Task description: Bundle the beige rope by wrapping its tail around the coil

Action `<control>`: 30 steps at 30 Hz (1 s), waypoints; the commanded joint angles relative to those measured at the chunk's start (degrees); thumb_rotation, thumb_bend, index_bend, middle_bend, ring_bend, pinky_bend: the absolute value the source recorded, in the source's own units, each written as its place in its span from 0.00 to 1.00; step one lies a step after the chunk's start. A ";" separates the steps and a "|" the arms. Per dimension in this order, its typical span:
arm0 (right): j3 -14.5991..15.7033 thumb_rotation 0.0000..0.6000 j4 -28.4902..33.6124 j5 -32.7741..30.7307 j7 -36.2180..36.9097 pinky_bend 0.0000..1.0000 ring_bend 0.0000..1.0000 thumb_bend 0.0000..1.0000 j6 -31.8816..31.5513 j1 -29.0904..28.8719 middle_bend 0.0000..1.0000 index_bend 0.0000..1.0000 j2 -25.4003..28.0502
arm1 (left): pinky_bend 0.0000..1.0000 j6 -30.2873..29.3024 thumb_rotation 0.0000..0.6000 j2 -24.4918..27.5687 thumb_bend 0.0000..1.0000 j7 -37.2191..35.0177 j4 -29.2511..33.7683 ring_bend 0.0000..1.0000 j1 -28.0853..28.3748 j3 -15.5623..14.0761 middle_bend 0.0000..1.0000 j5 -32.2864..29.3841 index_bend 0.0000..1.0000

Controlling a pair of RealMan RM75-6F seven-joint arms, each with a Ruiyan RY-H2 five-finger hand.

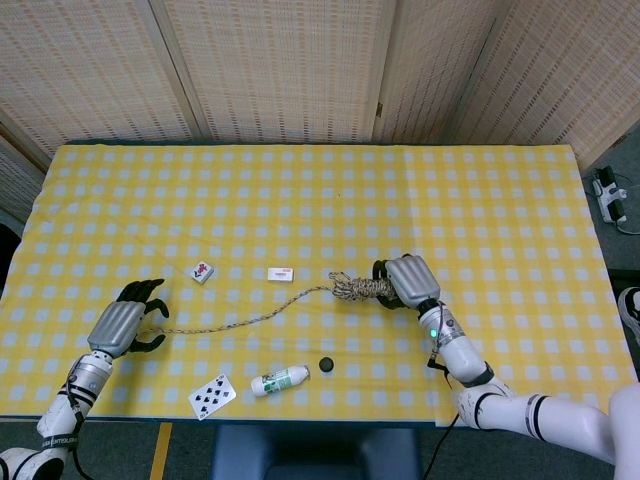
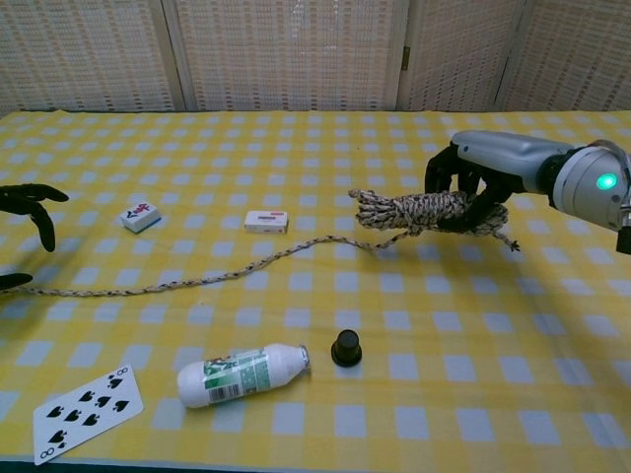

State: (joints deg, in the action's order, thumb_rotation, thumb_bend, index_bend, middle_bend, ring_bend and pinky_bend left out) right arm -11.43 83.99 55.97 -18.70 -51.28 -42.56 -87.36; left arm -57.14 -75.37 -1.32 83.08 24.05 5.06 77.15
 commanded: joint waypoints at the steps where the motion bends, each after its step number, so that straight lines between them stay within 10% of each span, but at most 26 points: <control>1: 0.05 1.00 -0.12 -0.09 -0.01 0.36 0.55 0.44 0.03 -0.12 0.52 0.59 -0.06 | 0.00 0.63 1.00 -1.36 0.39 0.18 -1.39 0.07 0.33 -0.32 0.11 -0.83 0.47; 30: 0.86 1.00 -1.68 -0.15 1.35 0.36 0.55 0.45 0.14 -0.35 0.52 0.59 -1.04 | 0.00 0.99 1.00 -9.56 0.41 1.02 -10.72 0.10 1.03 -1.02 0.14 -3.47 0.53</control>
State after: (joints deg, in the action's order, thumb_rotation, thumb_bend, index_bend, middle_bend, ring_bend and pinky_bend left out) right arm -10.57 82.31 55.82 -17.35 -51.14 -42.91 -88.40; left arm -56.18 -84.90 -0.28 72.38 25.06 4.05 73.71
